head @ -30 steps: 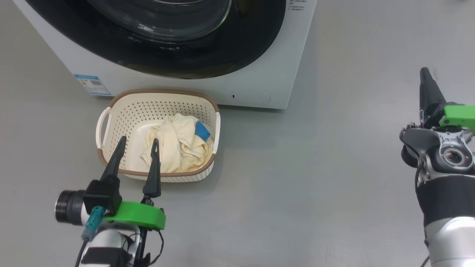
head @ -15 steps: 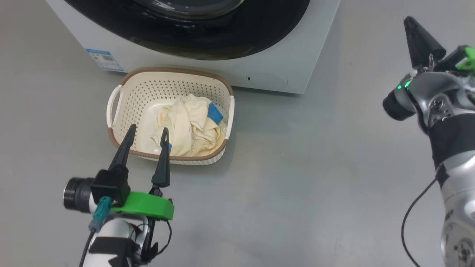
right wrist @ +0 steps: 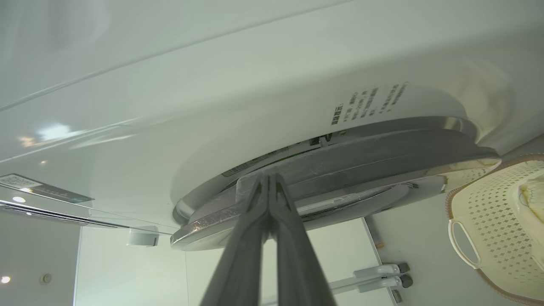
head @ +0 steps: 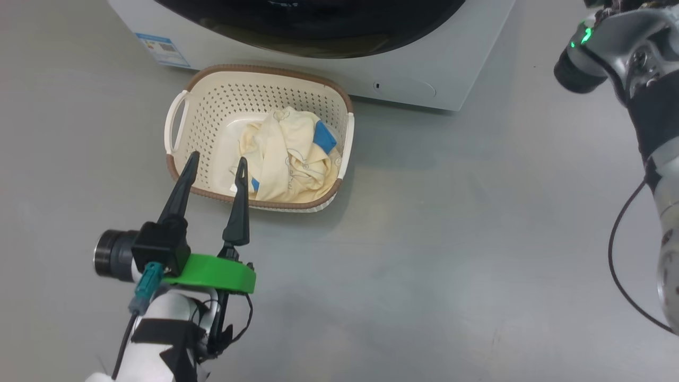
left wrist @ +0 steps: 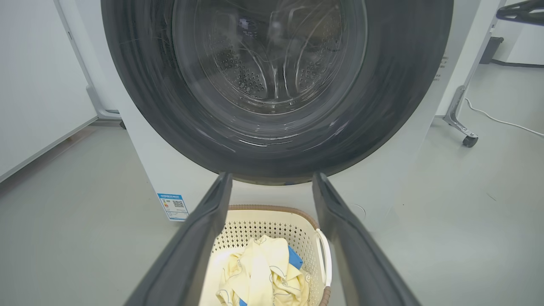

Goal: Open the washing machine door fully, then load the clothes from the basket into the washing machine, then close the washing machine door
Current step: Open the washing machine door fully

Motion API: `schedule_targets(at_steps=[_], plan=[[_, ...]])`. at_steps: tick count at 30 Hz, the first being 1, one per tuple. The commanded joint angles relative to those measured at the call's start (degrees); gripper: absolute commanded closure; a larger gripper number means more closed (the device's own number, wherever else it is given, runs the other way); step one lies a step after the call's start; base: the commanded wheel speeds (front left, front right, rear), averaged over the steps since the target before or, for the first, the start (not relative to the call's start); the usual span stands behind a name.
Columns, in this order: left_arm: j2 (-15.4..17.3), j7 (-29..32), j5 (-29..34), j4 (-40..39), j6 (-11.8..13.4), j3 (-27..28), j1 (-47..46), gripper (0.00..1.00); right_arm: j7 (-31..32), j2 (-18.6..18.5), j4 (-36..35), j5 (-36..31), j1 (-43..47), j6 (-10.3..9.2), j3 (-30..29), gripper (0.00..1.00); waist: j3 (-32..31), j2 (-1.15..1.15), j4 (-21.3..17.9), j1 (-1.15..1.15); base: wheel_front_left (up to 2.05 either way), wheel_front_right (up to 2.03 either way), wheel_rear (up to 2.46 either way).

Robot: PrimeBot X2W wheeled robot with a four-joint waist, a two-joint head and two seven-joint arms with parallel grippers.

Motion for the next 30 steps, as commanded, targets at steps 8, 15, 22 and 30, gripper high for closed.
schedule_targets(at_steps=[8,15,22,30], plan=[[0.3,-0.4,0.2,-2.5,-0.4,1.0,-2.9,0.0,-0.7,1.5,3.4,-3.8,-11.3,0.08,4.6,1.0,2.5,0.0,1.8,0.0,0.0,0.0,0.0],[0.2,-0.4,-0.1,-3.3,-0.2,0.4,-3.7,0.0,-1.2,1.8,8.0,-6.1,-16.8,0.08,6.9,1.0,4.2,0.0,3.3,0.0,0.0,0.0,0.0],[0.1,-0.4,-0.9,-3.6,0.3,-0.4,-4.1,0.0,-1.2,2.2,9.8,-7.5,-19.2,0.08,8.4,1.0,5.1,0.0,4.5,0.0,0.0,0.0,0.0],[0.1,-0.4,-1.6,-3.8,1.3,-1.7,-4.5,0.0,0.2,2.8,10.3,-8.6,-20.2,0.08,9.7,1.0,5.9,0.0,5.2,0.0,0.0,0.0,0.0]])
